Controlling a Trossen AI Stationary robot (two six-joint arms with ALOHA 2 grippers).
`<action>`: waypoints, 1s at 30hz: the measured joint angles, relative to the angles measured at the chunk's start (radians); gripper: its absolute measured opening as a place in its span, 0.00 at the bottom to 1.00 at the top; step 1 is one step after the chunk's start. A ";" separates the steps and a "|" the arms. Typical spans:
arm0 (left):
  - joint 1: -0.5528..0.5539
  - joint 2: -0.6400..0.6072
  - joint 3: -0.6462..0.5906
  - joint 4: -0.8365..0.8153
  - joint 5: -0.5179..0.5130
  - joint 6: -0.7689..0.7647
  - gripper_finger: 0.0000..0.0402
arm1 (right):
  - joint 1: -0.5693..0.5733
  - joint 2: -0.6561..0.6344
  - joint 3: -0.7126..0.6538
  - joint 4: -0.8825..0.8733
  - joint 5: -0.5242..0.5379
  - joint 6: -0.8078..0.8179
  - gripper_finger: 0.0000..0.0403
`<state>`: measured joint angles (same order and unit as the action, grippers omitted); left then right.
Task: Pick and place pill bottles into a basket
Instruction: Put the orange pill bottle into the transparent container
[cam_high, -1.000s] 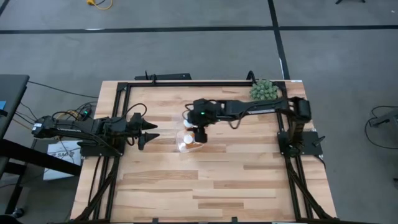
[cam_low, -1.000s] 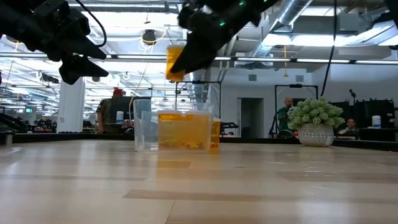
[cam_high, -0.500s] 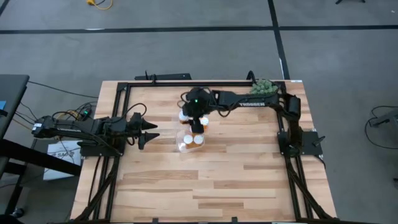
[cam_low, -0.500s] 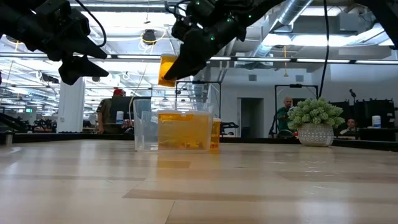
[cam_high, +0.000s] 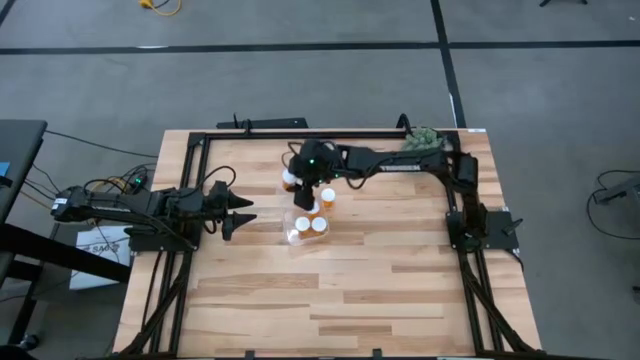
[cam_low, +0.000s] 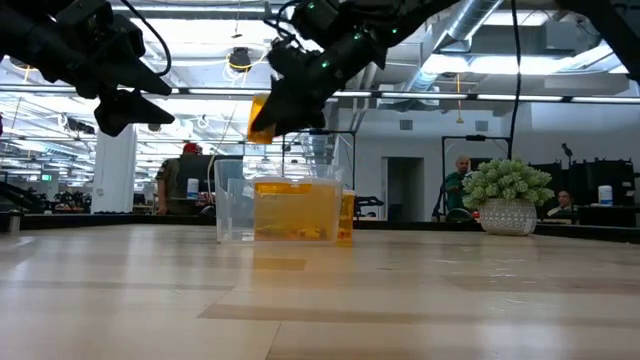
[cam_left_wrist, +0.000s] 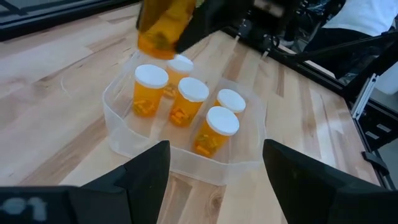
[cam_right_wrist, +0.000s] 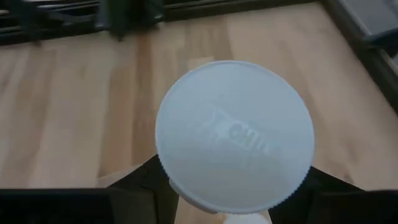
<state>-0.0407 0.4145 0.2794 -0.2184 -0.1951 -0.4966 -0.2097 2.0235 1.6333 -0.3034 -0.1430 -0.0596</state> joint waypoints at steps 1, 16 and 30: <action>0.000 0.000 0.000 0.000 0.000 0.002 0.61 | 0.008 0.012 0.000 0.010 0.025 0.006 0.44; 0.000 0.000 0.000 0.000 -0.001 0.005 0.61 | 0.069 0.140 0.002 0.037 0.118 0.079 0.43; 0.000 0.000 0.000 0.000 -0.002 0.005 0.61 | 0.058 0.143 0.001 0.054 0.148 0.030 0.47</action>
<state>-0.0408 0.4145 0.2794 -0.2188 -0.1967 -0.4911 -0.1518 2.1662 1.6341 -0.2495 0.0050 -0.0292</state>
